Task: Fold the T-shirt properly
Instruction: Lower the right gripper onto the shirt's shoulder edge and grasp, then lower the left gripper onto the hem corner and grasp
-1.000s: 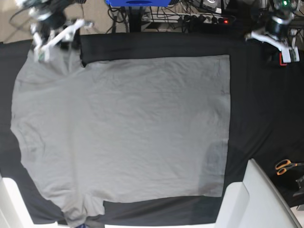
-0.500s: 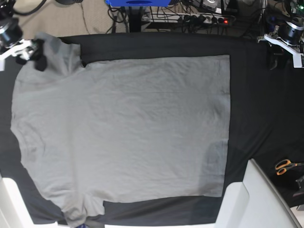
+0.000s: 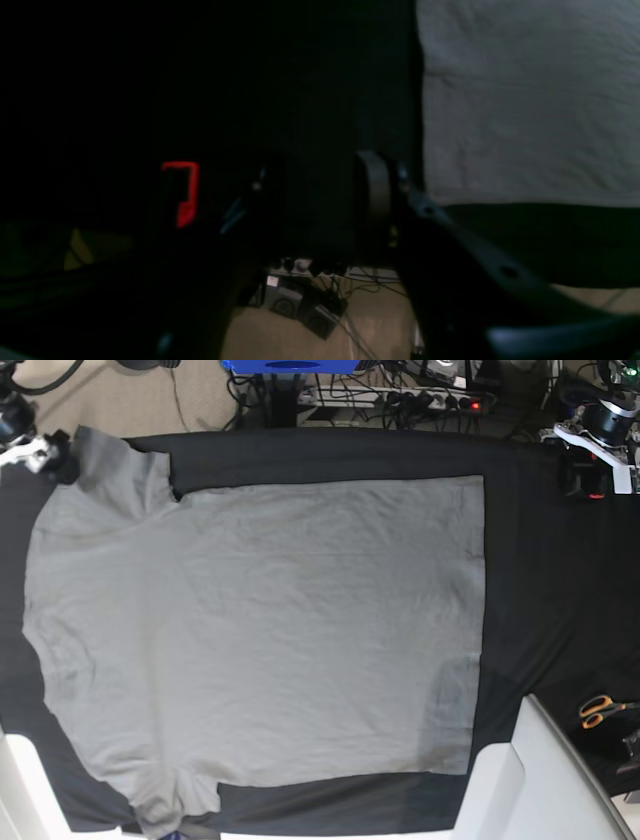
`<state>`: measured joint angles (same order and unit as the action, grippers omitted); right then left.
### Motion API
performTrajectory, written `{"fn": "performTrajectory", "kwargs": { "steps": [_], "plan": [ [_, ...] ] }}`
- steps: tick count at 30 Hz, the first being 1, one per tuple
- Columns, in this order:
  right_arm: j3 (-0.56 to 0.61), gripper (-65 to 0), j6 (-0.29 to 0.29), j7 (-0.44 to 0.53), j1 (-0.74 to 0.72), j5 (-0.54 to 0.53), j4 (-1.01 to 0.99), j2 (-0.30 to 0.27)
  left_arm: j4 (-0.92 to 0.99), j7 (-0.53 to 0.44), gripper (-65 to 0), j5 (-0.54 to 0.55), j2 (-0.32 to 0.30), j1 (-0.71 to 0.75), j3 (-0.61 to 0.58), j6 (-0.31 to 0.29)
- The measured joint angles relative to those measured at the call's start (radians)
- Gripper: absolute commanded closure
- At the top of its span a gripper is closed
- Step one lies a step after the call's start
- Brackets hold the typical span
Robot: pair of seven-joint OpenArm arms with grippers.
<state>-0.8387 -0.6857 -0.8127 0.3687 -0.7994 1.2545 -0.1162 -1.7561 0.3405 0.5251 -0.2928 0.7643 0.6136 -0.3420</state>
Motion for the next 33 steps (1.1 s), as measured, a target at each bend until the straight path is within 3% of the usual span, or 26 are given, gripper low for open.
{"fn": "performTrajectory", "kwargs": {
  "steps": [8,11,15,16,18,25,29,33],
  "plan": [
    [0.084,-45.2,-0.005,0.008,-0.005,-0.009,0.000,0.005,0.000,0.000,-23.9,0.002,0.002,-0.002,-0.006,0.000],
    [0.086,-31.2,-0.004,0.006,-0.005,-0.005,0.000,0.007,0.000,-0.002,-27.2,0.003,0.023,-0.006,-0.005,0.002],
    [0.086,-2.6,-0.003,0.003,-0.005,-0.005,0.000,0.007,0.014,0.054,-44.9,0.007,0.050,-0.052,-0.007,0.000],
    [0.086,0.0,-0.004,0.003,-0.006,-0.006,0.000,0.006,0.028,0.080,-48.5,0.006,0.058,-0.076,-0.007,0.000],
    [0.086,-2.4,-0.004,0.003,-0.006,-0.005,0.000,0.006,0.062,0.097,-49.4,0.007,0.076,-0.110,-0.006,0.000],
    [0.086,-0.5,-0.004,0.000,-0.005,-0.006,0.000,0.006,0.183,0.178,-49.2,0.003,0.150,-0.237,-0.008,0.001],
    [0.086,-0.5,-0.004,0.000,-0.005,-0.005,0.000,0.006,0.230,0.188,-49.2,0.006,0.157,-0.260,-0.058,-0.068],
    [0.086,-0.5,-0.004,0.000,-0.005,-0.005,0.000,0.006,0.315,0.192,-49.2,0.000,0.158,-0.287,-0.111,-0.063]
  ]
}}
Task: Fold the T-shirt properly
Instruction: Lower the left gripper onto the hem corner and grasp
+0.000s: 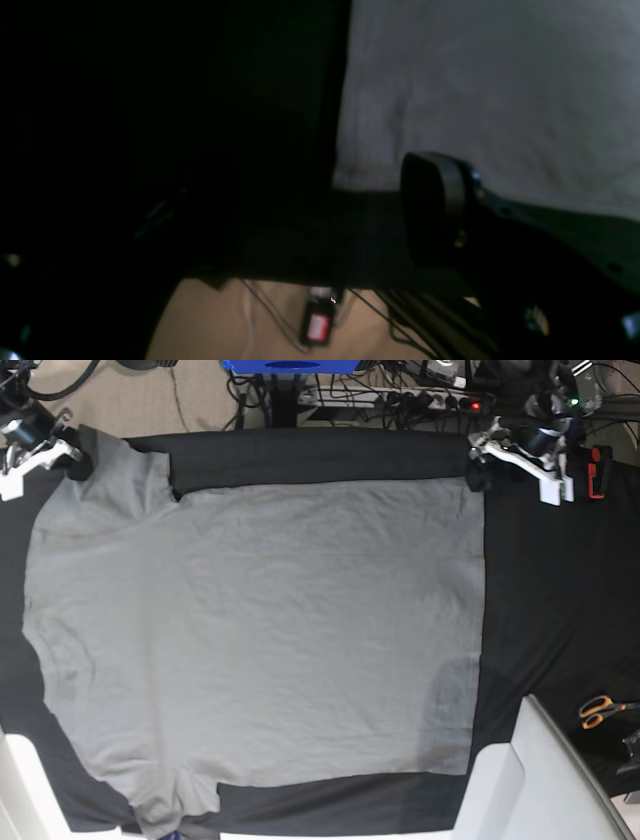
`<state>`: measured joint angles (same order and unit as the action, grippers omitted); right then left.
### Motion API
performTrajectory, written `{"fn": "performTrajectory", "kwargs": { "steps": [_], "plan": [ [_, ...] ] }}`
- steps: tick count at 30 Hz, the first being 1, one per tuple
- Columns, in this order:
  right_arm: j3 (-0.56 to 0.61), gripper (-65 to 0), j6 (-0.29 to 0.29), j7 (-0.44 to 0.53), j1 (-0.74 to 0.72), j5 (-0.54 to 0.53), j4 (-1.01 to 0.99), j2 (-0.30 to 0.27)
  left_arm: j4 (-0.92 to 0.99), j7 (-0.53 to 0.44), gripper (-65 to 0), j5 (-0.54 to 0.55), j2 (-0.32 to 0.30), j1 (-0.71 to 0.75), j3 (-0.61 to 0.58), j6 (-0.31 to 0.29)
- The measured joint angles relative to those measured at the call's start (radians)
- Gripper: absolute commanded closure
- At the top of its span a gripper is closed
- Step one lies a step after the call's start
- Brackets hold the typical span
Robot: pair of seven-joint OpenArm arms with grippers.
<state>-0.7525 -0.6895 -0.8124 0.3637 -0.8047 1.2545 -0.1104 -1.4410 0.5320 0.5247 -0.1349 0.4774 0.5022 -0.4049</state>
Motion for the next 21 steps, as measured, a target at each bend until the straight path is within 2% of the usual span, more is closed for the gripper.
{"fn": "performTrajectory", "kwargs": {
  "steps": [6,13,16,21],
  "plan": [
    [0.000,-0.5,0.000,0.000,0.000,0.000,0.000,-0.003,0.049,-0.062,-49.2,0.027,0.016,-0.011,-0.003,-0.008],
    [0.000,-0.5,0.000,0.000,-0.001,0.000,0.000,-0.002,0.042,-0.061,-49.2,0.027,0.074,-0.037,-0.009,-0.011],
    [0.000,-0.5,0.000,0.000,-0.001,0.000,0.000,-0.003,0.050,-0.061,-49.0,0.031,0.077,-0.049,-0.024,-0.016],
    [0.004,-0.5,0.000,-0.001,-0.001,0.000,0.000,-0.003,0.059,-0.068,-41.1,0.034,0.077,-0.064,-0.074,-0.015]
  ]
}}
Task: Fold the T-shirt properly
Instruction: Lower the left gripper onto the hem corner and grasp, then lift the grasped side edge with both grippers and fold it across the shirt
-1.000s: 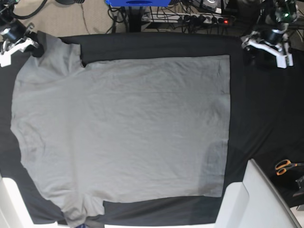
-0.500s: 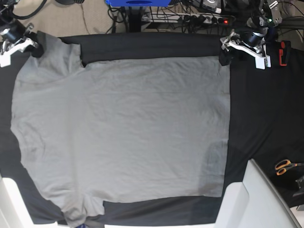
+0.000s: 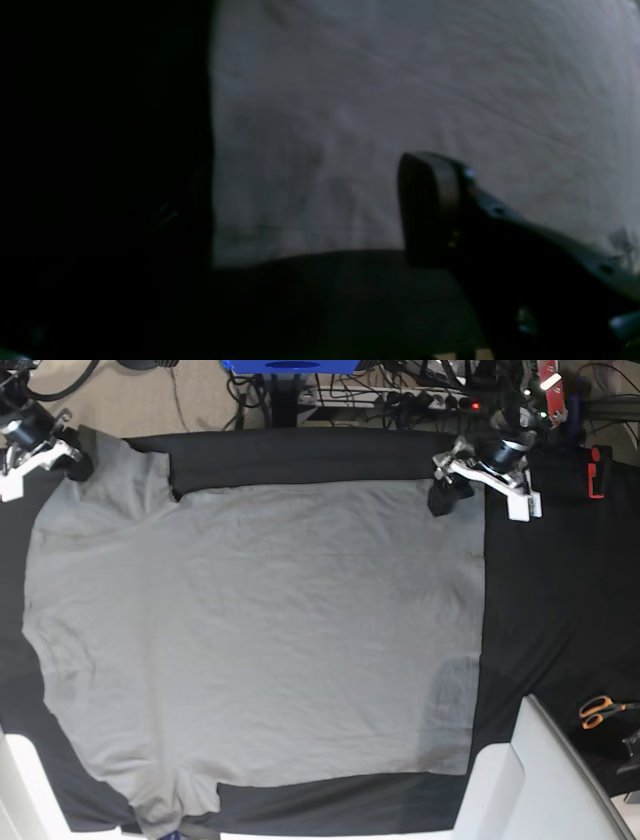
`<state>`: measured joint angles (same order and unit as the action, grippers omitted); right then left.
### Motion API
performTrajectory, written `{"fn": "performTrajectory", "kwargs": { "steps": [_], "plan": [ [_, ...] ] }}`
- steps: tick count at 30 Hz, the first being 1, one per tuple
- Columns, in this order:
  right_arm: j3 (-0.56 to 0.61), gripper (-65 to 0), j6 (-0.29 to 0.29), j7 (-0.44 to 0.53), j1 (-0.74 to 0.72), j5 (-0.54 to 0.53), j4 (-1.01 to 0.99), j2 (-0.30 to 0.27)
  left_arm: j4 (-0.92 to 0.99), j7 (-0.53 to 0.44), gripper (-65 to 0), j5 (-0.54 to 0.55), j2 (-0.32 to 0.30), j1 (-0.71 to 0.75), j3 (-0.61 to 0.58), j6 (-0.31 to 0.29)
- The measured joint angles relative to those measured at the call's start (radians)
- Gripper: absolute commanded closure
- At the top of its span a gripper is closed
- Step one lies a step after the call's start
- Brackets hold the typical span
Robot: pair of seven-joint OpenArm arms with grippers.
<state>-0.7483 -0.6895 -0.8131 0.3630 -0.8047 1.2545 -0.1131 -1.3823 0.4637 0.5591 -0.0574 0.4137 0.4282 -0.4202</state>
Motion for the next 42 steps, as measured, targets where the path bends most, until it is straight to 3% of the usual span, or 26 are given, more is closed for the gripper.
{"fn": "performTrajectory", "kwargs": {
  "steps": [7,12,16,26,31,36,39,42],
  "plan": [
    [0.000,-0.5,0.000,0.000,0.000,0.000,0.000,-0.002,0.035,0.007,-22.4,0.004,-0.001,-0.021,0.002,0.000],
    [0.000,-0.3,0.000,0.000,0.000,0.000,0.000,-0.002,0.051,0.017,0.0,0.006,0.000,-0.027,0.000,0.000],
    [0.000,-0.3,0.000,-0.002,0.001,0.000,0.002,-0.002,0.040,0.029,0.0,-0.001,0.002,-0.028,-0.003,0.001],
    [-0.003,-0.3,0.000,-0.120,-0.050,0.001,0.056,-0.020,-0.111,0.078,0.0,-0.030,0.005,0.008,-0.006,0.020],
    [-0.009,-0.3,0.000,-0.179,-0.100,0.000,0.095,-0.024,-0.133,0.234,0.0,-0.032,0.005,-0.031,0.003,0.020],
    [-0.006,-0.3,0.000,-0.185,-0.162,0.001,0.093,-0.053,-0.142,0.275,0.0,-0.032,0.007,-0.086,0.003,0.020],
    [-0.003,-0.3,-0.002,-0.190,-0.201,0.000,0.064,-0.074,-0.143,0.323,0.0,-0.034,0.007,-0.122,0.003,0.067],
    [0.001,-0.3,-0.002,-0.190,-0.253,-0.002,-0.011,-0.103,-0.142,0.338,0.0,-0.034,0.007,-0.155,0.003,0.077]
  ]
}}
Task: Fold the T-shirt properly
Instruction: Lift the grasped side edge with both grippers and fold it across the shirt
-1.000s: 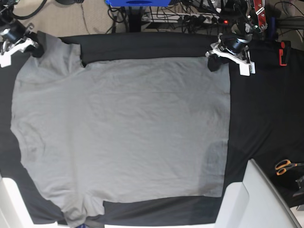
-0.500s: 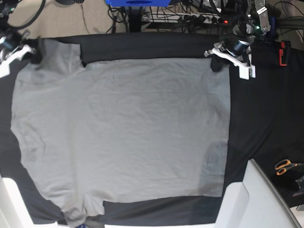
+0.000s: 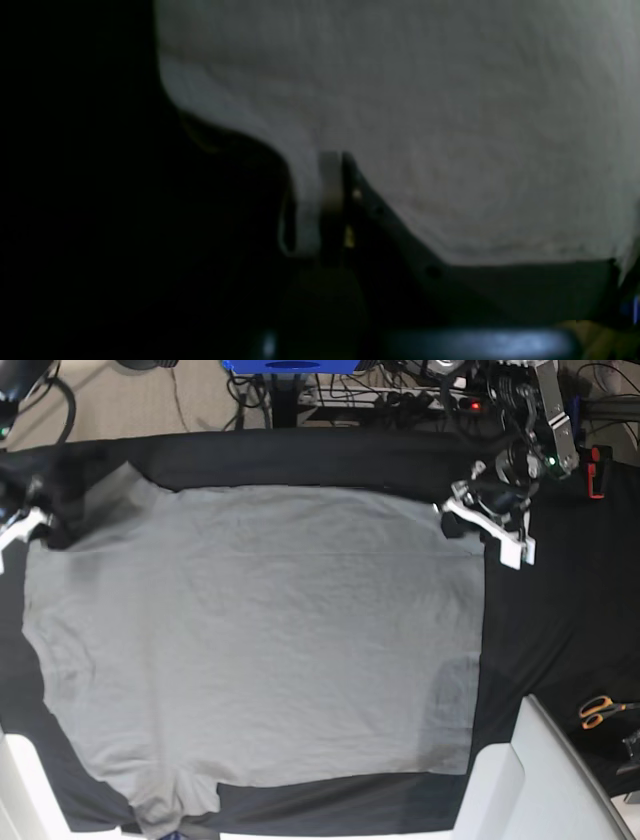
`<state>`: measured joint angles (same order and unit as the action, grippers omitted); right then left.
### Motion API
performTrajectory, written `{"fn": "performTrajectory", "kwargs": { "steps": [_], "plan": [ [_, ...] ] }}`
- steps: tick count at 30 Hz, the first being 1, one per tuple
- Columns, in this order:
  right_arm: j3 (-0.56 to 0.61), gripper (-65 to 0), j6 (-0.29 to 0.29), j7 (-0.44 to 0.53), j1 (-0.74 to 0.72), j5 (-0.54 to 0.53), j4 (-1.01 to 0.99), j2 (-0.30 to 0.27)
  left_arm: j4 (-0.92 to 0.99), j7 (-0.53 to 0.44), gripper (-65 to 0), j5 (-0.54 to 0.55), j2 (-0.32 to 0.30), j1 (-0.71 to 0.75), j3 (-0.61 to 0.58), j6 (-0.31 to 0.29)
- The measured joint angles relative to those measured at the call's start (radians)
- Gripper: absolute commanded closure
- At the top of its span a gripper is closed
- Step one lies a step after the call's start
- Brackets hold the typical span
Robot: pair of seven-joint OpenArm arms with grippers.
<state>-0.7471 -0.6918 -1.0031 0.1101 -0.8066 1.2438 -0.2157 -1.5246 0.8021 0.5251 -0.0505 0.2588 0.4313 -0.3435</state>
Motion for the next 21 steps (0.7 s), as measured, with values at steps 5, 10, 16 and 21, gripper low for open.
{"fn": "performTrajectory", "kwargs": {
  "steps": [5,10,16,21],
  "plan": [
    [0.053,-0.3,0.002,0.007,-0.074,0.010,-0.129,-0.048,0.006,0.033,0.0,0.000,0.000,-0.060,-0.001,0.023],
    [0.068,-0.3,0.002,0.009,-0.157,0.010,-0.182,-0.051,0.006,0.033,0.0,0.004,0.001,-0.101,-0.001,0.053],
    [0.068,-0.3,0.002,0.060,-0.233,0.028,-0.268,-0.082,0.075,0.033,0.0,0.003,0.000,-0.153,-0.001,0.056],
    [0.068,-0.5,0.001,0.092,-0.299,0.188,-0.340,-0.076,0.125,0.033,0.0,-0.002,-0.005,-0.180,0.001,0.057]
  ]
}}
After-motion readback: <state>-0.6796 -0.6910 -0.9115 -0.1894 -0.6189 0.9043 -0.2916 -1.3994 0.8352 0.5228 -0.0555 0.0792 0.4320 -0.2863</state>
